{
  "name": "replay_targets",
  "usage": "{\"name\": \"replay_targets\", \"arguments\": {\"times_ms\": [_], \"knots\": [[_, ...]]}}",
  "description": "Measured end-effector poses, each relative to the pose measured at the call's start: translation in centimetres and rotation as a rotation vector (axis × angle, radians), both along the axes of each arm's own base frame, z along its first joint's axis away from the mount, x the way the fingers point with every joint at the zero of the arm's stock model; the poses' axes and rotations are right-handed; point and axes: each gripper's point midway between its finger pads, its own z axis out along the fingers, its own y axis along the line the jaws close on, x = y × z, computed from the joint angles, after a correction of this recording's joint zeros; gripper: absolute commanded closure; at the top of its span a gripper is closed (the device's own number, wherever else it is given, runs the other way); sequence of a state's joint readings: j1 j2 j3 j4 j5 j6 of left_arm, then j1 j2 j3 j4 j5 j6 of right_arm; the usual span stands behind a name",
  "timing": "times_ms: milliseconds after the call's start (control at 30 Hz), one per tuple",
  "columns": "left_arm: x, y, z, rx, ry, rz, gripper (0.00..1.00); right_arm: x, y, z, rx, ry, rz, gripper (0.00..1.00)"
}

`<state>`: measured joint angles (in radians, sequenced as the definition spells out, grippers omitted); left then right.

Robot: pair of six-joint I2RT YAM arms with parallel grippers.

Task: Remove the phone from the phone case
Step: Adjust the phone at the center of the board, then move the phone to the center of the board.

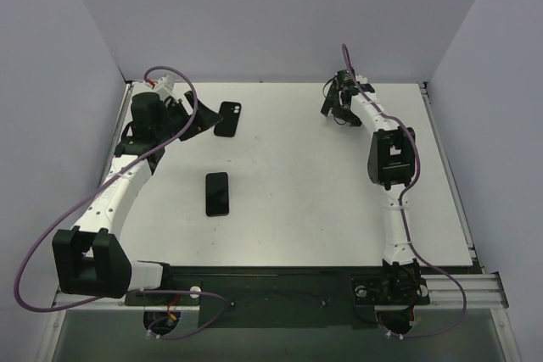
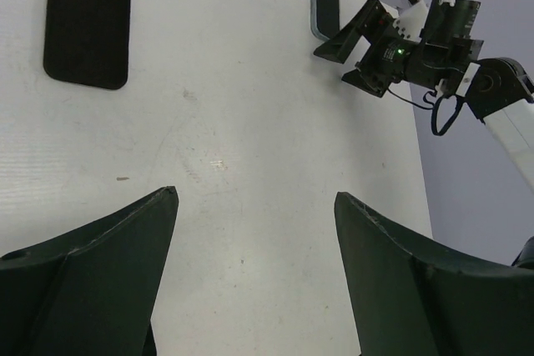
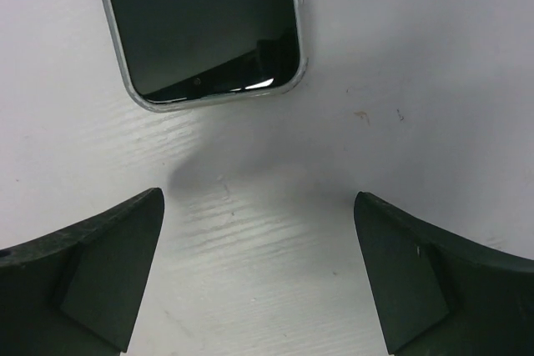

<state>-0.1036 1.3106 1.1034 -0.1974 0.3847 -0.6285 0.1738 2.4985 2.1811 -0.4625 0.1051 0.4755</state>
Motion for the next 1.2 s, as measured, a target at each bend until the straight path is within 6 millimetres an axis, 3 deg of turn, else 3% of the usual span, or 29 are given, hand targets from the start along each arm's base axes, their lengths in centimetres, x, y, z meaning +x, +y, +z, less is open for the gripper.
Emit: {"name": "replay_targets", "arguments": {"times_ms": [167,233,500,667,867,1067,1200], "knots": [[0.5,-2.8,-1.7,-0.058,0.032,-0.091,0.2,0.0,-0.8,0.0,0.045,-0.042,-0.066,0.2],[0.8,-4.4,-2.8,-0.087,0.061,-0.13,0.25,0.2,-1.5,0.2,0.11,-0.073,-0.116,0.34],[1.9,-12.3,-7.3,-0.192,0.166,-0.237,0.33,3.1,-6.6,0.8,0.368,-0.208,-0.327,0.44],[7.1,-19.4,-10.1,-0.332,0.17,-0.256,0.4,5.2,-8.7,1.0,0.518,-0.286,-0.405,0.45],[16.1,-25.7,-14.5,-0.491,0.147,-0.205,0.4,7.4,-7.8,1.2,0.674,-0.335,-0.383,0.52],[22.1,-29.6,-16.6,-0.567,0.074,-0.13,0.42,9.1,-6.5,1.0,0.786,-0.364,-0.354,0.6],[23.7,-30.9,-16.0,-0.611,0.016,-0.066,0.46,9.3,-6.3,0.8,0.802,-0.365,-0.351,0.6]]}}
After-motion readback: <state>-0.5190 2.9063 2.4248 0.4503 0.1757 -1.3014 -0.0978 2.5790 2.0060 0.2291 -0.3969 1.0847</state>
